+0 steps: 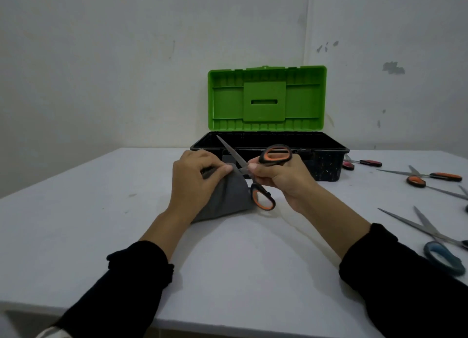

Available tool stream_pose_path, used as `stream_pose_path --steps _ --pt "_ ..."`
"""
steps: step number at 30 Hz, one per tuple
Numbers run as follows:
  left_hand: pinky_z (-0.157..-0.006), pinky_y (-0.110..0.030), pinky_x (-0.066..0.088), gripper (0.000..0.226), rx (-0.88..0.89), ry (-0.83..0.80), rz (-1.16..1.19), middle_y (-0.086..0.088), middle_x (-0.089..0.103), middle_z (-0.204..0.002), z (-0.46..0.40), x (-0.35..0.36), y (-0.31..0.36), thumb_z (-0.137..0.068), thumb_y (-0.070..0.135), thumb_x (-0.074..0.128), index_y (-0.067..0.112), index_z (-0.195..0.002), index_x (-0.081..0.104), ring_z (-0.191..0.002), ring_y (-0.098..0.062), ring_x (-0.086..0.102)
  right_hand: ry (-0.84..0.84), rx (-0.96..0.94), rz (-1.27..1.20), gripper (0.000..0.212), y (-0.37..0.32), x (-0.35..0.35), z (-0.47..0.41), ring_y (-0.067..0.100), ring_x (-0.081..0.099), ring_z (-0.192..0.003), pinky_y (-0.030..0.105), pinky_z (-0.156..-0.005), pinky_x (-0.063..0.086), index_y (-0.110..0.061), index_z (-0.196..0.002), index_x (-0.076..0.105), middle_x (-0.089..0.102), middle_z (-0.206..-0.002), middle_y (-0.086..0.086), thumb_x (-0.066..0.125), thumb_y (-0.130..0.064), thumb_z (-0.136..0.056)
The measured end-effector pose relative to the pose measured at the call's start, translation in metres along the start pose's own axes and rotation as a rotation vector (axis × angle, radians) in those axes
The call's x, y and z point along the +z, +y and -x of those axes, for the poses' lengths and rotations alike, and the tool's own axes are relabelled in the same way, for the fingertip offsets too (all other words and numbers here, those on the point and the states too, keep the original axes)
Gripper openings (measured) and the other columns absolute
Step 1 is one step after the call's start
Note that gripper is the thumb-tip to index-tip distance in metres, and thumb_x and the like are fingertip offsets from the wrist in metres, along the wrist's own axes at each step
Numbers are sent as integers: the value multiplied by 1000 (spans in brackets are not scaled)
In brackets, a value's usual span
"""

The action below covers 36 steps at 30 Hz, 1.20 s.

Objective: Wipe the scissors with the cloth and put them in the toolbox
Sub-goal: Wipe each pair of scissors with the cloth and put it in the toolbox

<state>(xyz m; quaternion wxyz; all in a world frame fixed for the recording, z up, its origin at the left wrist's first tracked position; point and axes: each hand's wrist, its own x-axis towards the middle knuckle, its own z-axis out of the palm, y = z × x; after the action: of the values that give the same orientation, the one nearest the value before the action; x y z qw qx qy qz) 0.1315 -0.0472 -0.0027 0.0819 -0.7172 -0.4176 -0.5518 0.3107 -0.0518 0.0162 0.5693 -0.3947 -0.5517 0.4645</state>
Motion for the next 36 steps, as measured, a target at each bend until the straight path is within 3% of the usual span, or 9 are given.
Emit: stream_pose_path --steps 2,5,7,11,13,17,22,30,36 --pt "-77 -21 41 4 -46 13 95 10 66 -76 -1 0 3 -77 27 71 24 -74 69 -79 -9 56 19 -9 25 9 2 -1 0 19 67 -75 21 -63 57 -7 -77 69 68 -76 10 72 2 -76" --pt "-74 -10 39 5 -98 16 159 9 66 -77 0 3 7 -80 18 70 21 -76 69 -78 -2 57 31 13 38 7 7 4 1 25 68 -82 30 -74 59 -4 -81 71 70 -83 15 73 0 -75" --pt "-71 -6 39 5 -139 37 198 8 67 -77 0 5 9 -81 15 69 18 -77 70 -77 0 59 16 55 -51 6 6 13 4 19 66 -74 23 -68 58 -5 -77 69 68 -77 10 71 1 -78" --pt "-73 -7 43 7 -133 -44 221 11 69 -80 3 5 11 -80 14 70 20 -80 72 -79 1 63 47 159 -267 7 2 16 4 6 61 -56 13 -55 53 -2 -78 63 63 -72 4 66 1 -82" --pt "-74 -6 43 9 -135 -110 225 12 70 -81 4 3 11 -77 14 73 21 -82 72 -80 3 64 48 173 -280 3 3 12 4 8 61 -62 12 -56 53 1 -85 63 64 -77 6 66 1 -82" --pt "-71 -9 46 8 -192 -108 234 8 70 -78 3 1 9 -74 18 76 17 -79 71 -76 -1 64 40 118 -238 23 6 16 5 12 60 -70 12 -57 53 11 -103 63 63 -82 8 65 1 -83" --pt "-66 -9 44 8 -232 -101 259 6 68 -72 1 4 11 -81 19 70 14 -74 68 -69 1 60 82 36 -95 14 7 18 4 14 64 -74 18 -66 53 3 -94 67 68 -88 13 67 -4 -83" --pt "-68 -8 43 9 -246 -87 287 5 67 -76 2 3 11 -77 19 73 12 -78 67 -72 1 59 102 62 -114 16 8 20 4 16 65 -81 19 -68 52 2 -97 67 68 -92 12 68 -5 -82" --pt "-66 -7 40 10 -177 -166 225 12 63 -73 0 3 8 -80 24 69 17 -77 63 -69 5 56 83 62 -139 13 0 12 5 11 61 -71 13 -60 53 7 -95 65 65 -83 9 64 1 -83"
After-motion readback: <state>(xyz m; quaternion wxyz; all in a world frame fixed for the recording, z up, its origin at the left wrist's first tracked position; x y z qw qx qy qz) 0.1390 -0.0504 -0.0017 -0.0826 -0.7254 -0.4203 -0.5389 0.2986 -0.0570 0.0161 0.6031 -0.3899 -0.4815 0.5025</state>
